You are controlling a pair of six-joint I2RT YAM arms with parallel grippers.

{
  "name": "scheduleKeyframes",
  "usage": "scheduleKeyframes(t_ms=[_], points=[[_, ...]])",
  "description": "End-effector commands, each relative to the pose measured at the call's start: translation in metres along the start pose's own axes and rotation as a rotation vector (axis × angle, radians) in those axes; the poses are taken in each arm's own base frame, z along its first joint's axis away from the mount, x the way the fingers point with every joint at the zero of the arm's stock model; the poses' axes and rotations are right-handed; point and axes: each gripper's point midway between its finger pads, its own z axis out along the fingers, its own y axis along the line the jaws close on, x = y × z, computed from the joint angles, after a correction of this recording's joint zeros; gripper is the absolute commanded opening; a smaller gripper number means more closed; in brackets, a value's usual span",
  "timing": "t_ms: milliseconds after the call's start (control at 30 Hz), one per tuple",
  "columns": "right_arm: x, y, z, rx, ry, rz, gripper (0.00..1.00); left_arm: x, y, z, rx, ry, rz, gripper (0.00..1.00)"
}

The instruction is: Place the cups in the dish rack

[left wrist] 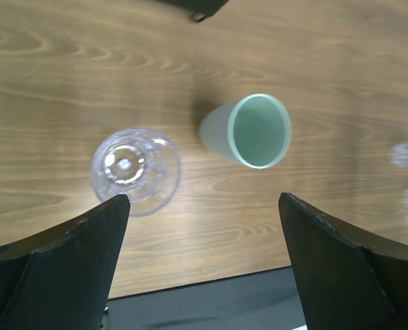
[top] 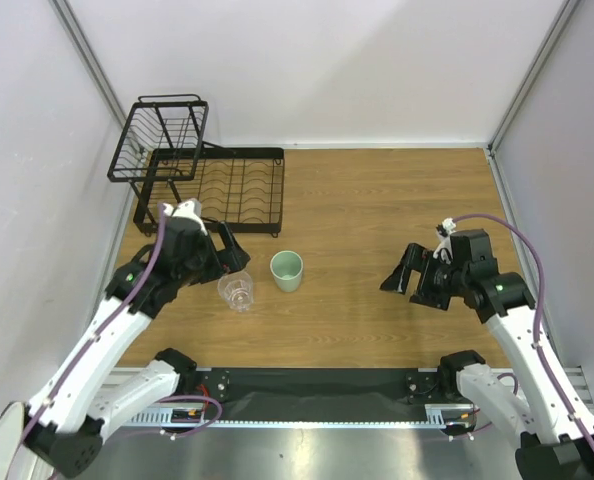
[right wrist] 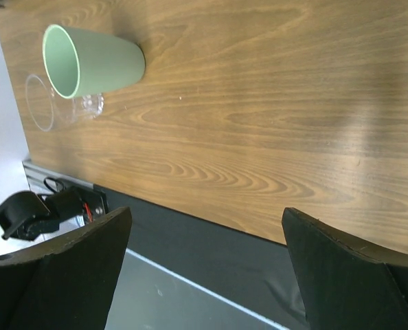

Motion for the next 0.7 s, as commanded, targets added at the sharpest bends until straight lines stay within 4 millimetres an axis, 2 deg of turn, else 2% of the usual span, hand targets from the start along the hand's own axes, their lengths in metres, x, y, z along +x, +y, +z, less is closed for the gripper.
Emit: scheduleKeyframes(t_ms=[0,167,233,300,333,433,533,667], points=[[0.002,0.011,-0.001,-0.053,0.060,-0.046,1.00,-0.004,0.010,0.000,-0.091,0.033,0.041,0.94],[0.004,0.017,-0.002,-0.100,0.045,-0.080,1.00,0.007,0.009,0.016,-0.146,0.118,-0.041,0.82],[0.005,0.017,-0.002,-0.097,0.050,-0.082,1.00,0.015,0.011,0.029,-0.201,0.163,-0.077,0.79],[0.007,0.014,0.000,-0.089,0.063,-0.081,1.00,0.014,0.013,0.035,-0.254,0.175,-0.093,0.77],[0.008,0.014,0.000,-0.088,0.069,-0.081,1.00,0.023,0.020,0.040,-0.319,0.217,-0.113,0.74],[0.011,0.016,0.000,-0.092,0.081,-0.092,1.00,0.024,0.023,0.050,-0.393,0.233,-0.149,0.63],[0.012,0.019,-0.002,-0.102,0.080,-0.103,1.00,0.024,0.017,0.060,-0.398,0.241,-0.183,0.63],[0.014,0.021,-0.003,-0.100,0.085,-0.117,1.00,0.029,0.021,0.074,-0.456,0.273,-0.202,0.60]])
